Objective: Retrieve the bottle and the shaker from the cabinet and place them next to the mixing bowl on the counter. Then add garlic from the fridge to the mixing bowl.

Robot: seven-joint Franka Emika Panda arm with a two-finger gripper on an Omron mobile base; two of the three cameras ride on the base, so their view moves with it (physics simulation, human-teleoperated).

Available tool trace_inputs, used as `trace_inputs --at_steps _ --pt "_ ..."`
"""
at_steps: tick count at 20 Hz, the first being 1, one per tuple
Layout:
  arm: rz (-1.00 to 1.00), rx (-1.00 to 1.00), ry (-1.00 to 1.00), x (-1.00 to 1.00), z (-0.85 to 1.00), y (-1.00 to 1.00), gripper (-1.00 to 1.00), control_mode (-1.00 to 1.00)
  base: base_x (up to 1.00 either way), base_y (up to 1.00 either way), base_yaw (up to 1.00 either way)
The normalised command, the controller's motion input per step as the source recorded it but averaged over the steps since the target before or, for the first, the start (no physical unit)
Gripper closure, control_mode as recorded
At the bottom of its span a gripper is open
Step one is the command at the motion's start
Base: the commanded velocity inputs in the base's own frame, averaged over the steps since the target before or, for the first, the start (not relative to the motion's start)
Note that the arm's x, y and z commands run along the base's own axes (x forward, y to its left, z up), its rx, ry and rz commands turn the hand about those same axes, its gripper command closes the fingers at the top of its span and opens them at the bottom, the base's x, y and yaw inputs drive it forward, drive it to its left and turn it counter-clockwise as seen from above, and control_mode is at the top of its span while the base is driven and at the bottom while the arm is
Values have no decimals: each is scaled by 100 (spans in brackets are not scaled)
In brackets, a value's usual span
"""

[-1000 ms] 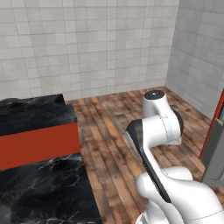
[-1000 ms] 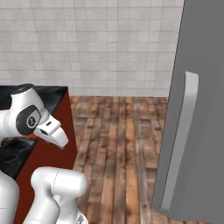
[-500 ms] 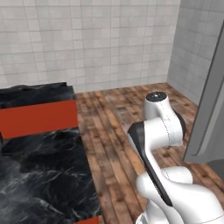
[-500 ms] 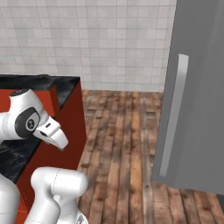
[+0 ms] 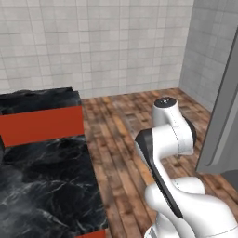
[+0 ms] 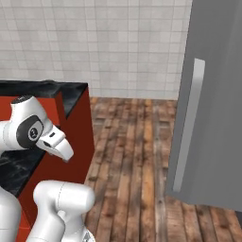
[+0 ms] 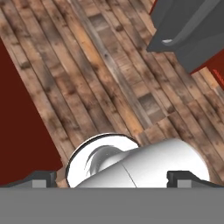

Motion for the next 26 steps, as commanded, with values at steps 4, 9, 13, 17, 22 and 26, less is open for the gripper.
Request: trace_inputs --at_steps 4,9,13,17,22,26 --pt "0 0 0 0 0 0 -100 100 -18 -15 0" --pt "0 0 0 0 0 0 -100 100 -2 -5 0" --pt "0 0 0 0 0 0 -100 100 0 11 5" --pt "0 0 0 0 0 0 -100 100 0 15 12" --pt "0 0 0 0 0 0 -100 100 0 0 7" --pt "0 0 0 0 0 0 -100 100 0 0 5"
